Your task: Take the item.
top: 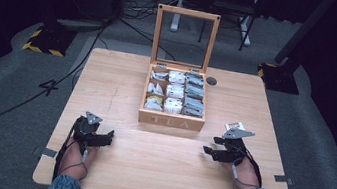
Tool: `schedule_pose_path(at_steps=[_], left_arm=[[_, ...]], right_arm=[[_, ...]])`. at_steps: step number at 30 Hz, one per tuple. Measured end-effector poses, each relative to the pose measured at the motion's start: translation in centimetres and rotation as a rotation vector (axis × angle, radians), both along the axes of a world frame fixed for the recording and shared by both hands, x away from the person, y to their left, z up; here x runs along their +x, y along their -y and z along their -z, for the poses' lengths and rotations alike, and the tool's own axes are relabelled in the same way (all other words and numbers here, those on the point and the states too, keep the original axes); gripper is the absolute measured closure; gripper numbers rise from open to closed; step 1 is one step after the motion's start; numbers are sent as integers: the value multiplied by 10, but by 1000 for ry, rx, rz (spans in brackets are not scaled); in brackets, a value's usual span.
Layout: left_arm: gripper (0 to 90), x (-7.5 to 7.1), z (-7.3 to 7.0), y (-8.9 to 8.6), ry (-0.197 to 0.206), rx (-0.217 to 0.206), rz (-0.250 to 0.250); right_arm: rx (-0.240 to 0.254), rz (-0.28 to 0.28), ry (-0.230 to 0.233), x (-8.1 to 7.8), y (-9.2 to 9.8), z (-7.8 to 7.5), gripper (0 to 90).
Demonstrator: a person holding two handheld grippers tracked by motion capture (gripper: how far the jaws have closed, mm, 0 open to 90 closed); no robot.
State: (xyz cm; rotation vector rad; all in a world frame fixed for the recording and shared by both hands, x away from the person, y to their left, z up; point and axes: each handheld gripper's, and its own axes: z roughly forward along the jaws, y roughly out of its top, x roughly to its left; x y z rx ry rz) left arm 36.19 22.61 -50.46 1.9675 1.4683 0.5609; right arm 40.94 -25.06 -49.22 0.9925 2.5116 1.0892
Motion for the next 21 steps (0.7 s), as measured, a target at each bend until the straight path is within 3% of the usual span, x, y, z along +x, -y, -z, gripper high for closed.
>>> schedule_pose_path(at_steps=[6,9,21], left_arm=[[146,0,0,0,0,0,0],[146,0,0,0,-1,-1,0],[146,2,0,0,-2,-5,-1]], right_arm=[[-25,4,16,1,-2,5,291],[-19,-28,63,4,-2,12,149],[-19,-29,64,4,-2,13,141]])
